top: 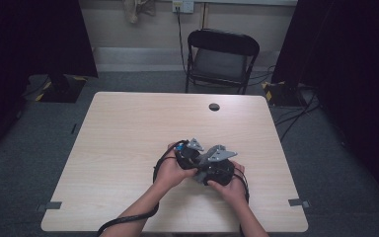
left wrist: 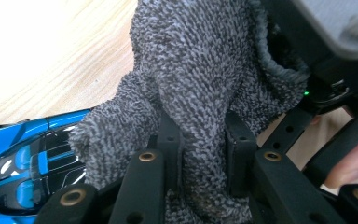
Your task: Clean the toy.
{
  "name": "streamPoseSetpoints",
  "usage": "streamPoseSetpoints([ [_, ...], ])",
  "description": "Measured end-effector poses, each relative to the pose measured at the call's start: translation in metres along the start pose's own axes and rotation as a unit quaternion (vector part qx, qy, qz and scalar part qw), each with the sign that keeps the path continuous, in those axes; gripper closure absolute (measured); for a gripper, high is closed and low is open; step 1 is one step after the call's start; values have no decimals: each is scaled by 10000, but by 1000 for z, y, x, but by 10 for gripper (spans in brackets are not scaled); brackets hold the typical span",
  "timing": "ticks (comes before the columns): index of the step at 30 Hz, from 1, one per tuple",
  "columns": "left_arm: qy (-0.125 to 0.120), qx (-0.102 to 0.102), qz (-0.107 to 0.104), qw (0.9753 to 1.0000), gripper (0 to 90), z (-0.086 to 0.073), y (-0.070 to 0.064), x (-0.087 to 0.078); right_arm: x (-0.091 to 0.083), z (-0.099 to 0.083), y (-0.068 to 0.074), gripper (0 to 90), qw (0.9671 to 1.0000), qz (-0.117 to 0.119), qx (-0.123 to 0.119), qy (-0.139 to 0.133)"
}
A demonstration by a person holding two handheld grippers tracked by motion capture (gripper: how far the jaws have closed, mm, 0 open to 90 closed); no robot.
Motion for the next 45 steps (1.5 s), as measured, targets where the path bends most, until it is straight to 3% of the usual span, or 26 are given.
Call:
streamPoseSetpoints([
  [6, 59, 199, 261, 9994, 726, 0, -3, 2, 0, 0, 0, 255, 10000, 0, 0, -3],
  [11, 30, 173, 258, 9995, 724, 0, -2, 3, 0, 0, 0, 255, 10000, 0, -1, -4],
  [17, 22, -62, 263, 9996, 724, 3, 0, 3, 0, 0, 0, 255, 10000, -1, -5, -6],
  [37, -35, -231, 693, 9973, 723, 10, 27, -2, 0, 0, 0, 256, 10000, 3, -15, 10],
  [45, -103, -338, 769, 9964, 722, 11, 38, -3, 0, 0, 0, 255, 10000, 3, -18, 8],
])
Point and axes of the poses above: each handheld gripper's, and its own axes: x roughly forward along the jaws, z roughly out of its top, y roughly to its left, the point moved 8 cm from there along x, roughly forward along the jaws, and after that the axes turned 6 degrees about y, right-handed, at the moved point
